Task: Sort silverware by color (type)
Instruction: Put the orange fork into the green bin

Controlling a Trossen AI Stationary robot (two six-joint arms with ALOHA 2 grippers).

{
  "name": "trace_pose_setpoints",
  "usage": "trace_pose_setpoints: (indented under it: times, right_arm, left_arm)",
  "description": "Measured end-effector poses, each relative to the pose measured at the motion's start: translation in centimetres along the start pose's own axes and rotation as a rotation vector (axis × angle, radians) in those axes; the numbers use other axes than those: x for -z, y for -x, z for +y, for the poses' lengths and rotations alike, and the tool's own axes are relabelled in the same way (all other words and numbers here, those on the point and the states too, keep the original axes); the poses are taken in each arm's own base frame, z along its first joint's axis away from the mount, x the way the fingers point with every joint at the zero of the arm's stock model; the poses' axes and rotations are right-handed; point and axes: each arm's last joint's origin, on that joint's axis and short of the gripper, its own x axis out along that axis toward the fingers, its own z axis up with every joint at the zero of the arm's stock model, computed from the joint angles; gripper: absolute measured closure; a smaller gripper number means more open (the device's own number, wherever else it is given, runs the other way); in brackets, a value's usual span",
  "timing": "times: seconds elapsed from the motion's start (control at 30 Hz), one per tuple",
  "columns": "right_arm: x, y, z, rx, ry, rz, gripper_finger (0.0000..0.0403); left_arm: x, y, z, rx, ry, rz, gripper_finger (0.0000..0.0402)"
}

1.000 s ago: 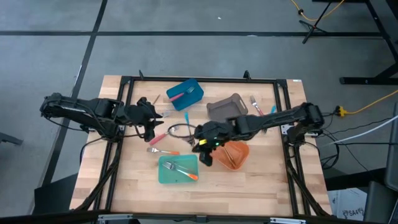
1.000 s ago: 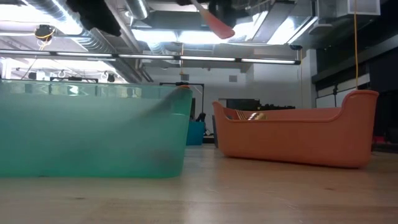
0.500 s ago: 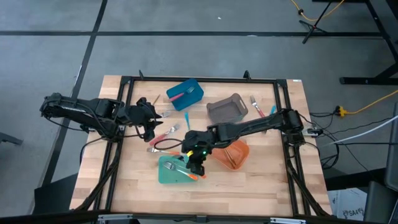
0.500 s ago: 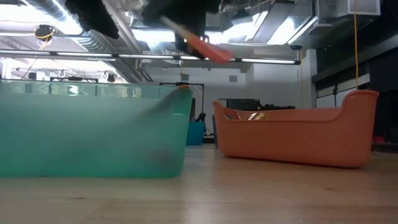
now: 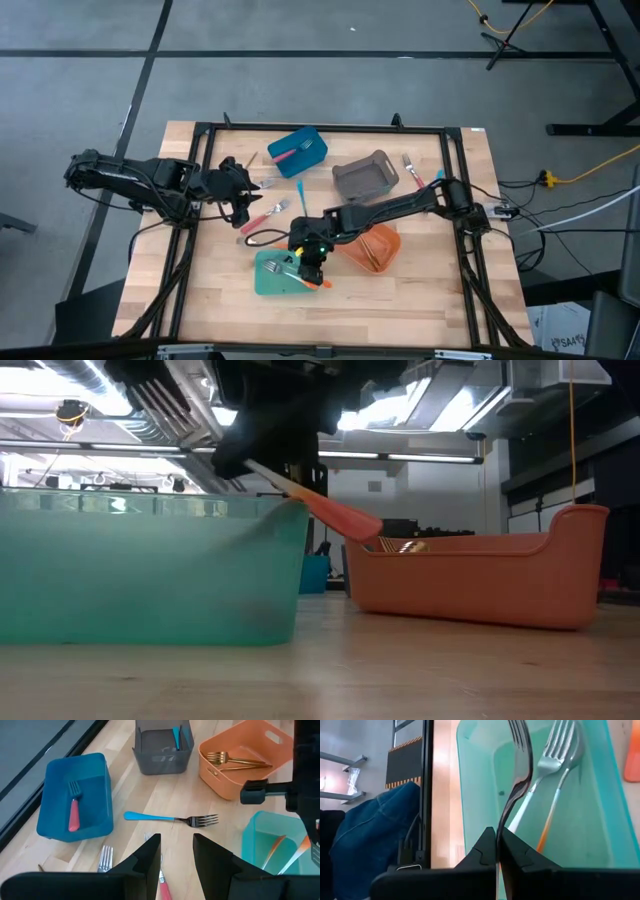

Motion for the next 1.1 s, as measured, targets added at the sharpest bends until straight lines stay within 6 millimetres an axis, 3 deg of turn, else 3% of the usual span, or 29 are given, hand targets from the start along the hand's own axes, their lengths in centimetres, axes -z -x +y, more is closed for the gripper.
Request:
trace_pose_setpoints:
  times: [0.37, 0.67, 1.1]
  right_arm:
    - [0.1, -0.3, -0.1, -0.027, -0.008, 0.016, 0.0403]
    - [0.3, -1.8, -1.0, -0.008, -0.014, 0.018, 0.0403]
    - [0.2, -2.0, -1.3, 0.059, -0.009, -0.022, 0.0403]
  left_arm:
    - [0.2, 0.2, -0.7, 0.062, 0.028, 0.014, 0.0294]
    - [0.5, 0.5, -1.3, 0.084, 0.002, 0.014, 0.0294]
    - [0.7, 0.7, -1.7, 0.105, -0.018, 0.015, 0.0294]
